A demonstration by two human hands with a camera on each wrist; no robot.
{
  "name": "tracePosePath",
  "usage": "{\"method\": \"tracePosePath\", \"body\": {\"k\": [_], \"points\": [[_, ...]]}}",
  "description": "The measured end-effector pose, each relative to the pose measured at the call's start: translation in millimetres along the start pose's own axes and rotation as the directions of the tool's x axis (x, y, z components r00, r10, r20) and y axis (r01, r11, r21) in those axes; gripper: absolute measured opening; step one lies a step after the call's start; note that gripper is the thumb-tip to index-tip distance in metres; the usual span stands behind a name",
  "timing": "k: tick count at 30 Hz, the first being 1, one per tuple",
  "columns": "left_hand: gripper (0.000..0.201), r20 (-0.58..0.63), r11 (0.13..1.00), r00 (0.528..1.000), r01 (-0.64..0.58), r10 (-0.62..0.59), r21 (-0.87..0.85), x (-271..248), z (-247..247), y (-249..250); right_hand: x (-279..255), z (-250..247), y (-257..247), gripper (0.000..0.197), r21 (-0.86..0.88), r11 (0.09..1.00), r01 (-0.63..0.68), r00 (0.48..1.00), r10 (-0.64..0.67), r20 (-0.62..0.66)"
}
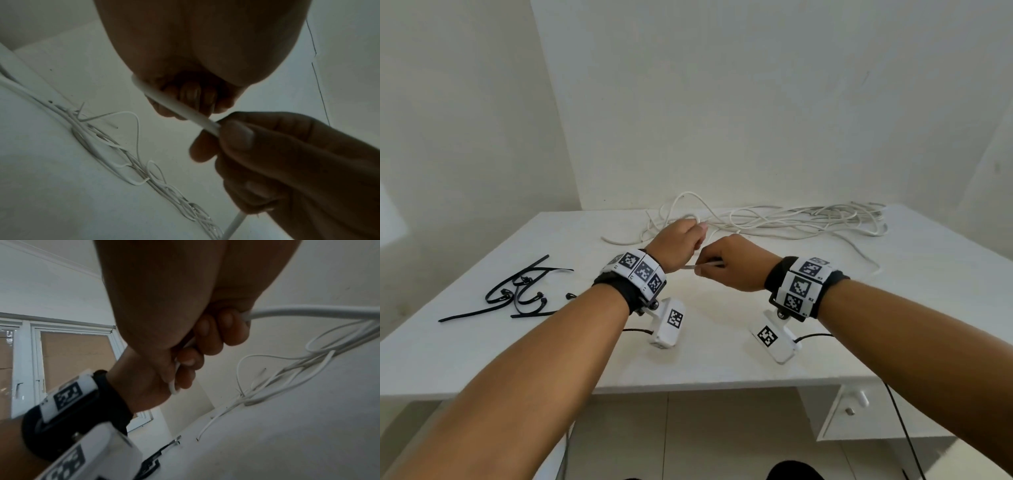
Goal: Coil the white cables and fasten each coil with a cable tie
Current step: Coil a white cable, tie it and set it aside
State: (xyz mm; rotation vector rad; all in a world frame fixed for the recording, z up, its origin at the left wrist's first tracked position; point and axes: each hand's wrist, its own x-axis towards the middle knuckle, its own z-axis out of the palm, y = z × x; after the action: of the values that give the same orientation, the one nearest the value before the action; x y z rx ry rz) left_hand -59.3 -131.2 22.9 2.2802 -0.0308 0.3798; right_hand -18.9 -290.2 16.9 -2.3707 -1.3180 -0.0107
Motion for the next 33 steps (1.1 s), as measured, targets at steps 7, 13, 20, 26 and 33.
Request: {"method": "tracePosePath", "body": {"k": [7,13,20,26,33], "points": [[0.039,0.218,0.995,0.974,0.048,-0.066,0.085,1.6,-0.8,-14.2,1.6,-32.4,5.8,0.013,0.016,0.999,0.046,0.996,-0.044,-0.083],[0.047,0.234,0.999,0.972,0.029,-0.034,0.024,0.6,1.1,-11.5,-0.3,-53.8,8.0,0.009,0.025,0.999,0.041,0.995,-0.039,-0.089],[0.055,0.211,0.908,0.977,0.122,-0.038,-0.402,-9.9,9.3,-0.9,6.0,-75.1,9.3,0.007,0.089,0.995,0.051,0.993,-0.041,-0.113],[0.052,0.237,0.802,0.971,0.124,0.023,-0.585,-22.6,10.4,12.1,12.9,-74.1,27.5,0.003,0.318,0.948,0.03,0.977,0.039,-0.209],[0.044,0.128,0.656,0.982,0.006,0.138,-0.754,-20.9,-2.6,31.3,23.3,-46.5,28.0,0.023,0.738,0.672,0.064,0.982,0.091,-0.168]]}}
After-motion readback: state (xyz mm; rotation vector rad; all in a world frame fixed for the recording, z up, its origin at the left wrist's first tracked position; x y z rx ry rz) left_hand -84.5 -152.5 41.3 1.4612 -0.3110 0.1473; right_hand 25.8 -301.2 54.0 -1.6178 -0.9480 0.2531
